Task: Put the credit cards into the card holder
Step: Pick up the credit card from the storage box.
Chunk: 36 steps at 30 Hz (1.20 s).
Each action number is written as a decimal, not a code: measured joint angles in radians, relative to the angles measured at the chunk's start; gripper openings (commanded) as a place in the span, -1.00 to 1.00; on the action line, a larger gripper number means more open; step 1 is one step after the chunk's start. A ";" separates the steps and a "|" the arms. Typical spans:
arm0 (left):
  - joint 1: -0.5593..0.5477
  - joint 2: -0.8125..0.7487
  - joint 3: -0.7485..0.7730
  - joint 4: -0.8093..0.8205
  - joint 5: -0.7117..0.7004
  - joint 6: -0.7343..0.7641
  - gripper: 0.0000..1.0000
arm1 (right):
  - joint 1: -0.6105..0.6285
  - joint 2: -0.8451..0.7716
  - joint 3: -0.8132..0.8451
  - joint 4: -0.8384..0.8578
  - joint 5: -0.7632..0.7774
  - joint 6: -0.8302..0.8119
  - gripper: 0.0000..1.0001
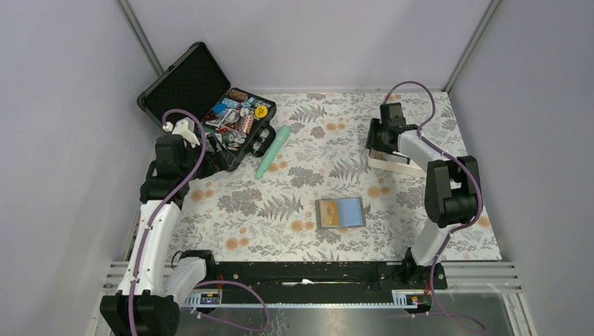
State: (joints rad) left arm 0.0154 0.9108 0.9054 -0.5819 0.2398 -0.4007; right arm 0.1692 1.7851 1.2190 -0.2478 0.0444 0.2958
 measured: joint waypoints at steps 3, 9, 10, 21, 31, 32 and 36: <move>0.000 0.000 0.000 0.000 0.001 0.000 0.98 | 0.000 0.000 -0.002 0.002 0.000 0.001 -0.13; 0.000 0.002 -0.011 0.001 0.005 0.000 0.98 | 0.000 -0.008 -0.010 0.014 0.008 0.008 -0.33; 0.000 0.002 -0.013 0.000 0.007 0.000 0.98 | 0.000 -0.009 -0.012 0.014 0.008 0.008 -0.35; 0.002 0.010 -0.016 0.001 0.018 -0.003 0.98 | 0.000 -0.021 -0.026 0.020 0.024 0.013 -0.67; 0.003 0.010 -0.016 0.001 0.025 -0.011 0.98 | -0.001 -0.044 -0.035 0.013 0.057 0.016 -0.82; 0.003 0.010 -0.016 0.001 0.026 -0.011 0.98 | -0.001 -0.047 -0.036 0.013 0.061 0.016 -0.84; 0.003 0.010 -0.016 0.001 0.027 -0.011 0.98 | -0.001 -0.067 -0.039 0.000 0.082 0.015 -0.95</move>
State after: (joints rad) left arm 0.0181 0.9203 0.8898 -0.5808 0.2672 -0.4118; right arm 0.1684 1.7184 1.1805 -0.2478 0.1265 0.3107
